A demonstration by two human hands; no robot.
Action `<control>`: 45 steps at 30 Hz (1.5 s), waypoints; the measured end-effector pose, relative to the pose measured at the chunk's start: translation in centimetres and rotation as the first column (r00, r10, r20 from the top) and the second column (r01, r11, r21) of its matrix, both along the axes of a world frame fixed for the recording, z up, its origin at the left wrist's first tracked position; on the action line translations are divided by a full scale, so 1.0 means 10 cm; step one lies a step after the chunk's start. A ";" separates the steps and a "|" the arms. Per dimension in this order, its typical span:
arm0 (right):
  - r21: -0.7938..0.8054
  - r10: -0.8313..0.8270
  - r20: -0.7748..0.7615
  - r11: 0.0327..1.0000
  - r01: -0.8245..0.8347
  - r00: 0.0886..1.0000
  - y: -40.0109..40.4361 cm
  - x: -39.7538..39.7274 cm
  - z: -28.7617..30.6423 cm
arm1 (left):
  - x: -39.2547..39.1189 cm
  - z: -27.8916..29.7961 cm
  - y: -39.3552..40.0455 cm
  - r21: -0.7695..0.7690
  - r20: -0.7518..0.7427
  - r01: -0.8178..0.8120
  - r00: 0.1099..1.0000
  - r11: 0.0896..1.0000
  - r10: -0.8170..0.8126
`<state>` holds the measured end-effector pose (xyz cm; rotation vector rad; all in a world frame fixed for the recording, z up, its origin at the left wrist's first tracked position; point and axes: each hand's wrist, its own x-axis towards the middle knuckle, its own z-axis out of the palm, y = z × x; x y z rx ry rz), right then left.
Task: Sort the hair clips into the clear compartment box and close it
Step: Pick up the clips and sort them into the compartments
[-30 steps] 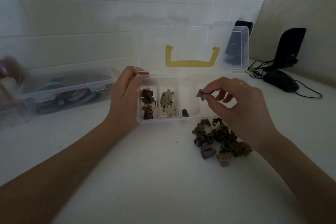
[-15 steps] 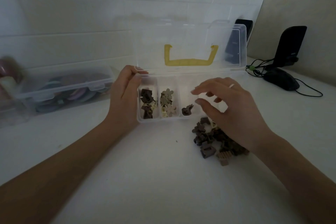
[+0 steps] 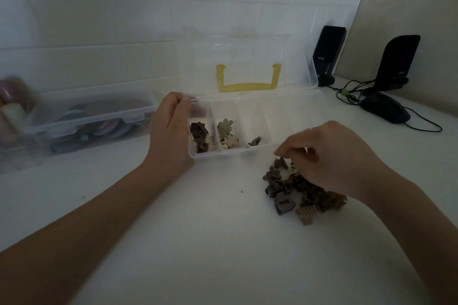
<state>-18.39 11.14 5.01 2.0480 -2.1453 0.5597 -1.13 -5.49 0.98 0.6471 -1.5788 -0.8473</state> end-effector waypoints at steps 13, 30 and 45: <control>0.045 -0.031 -0.096 0.998 0.035 0.995 -0.05 0.04 -0.09 | 0.02 0.00 0.00 0.061 0.004 -0.002 1.000 0.998 0.001; -0.289 0.309 0.740 0.948 -0.133 0.597 -0.09 0.07 -0.03 | 0.02 0.02 0.05 -0.027 0.015 0.007 1.000 1.000 -0.006; -0.380 0.140 0.054 0.918 -0.109 0.989 -0.20 0.06 -0.26 | -0.02 0.00 0.07 -0.067 0.017 0.031 0.999 0.997 -0.030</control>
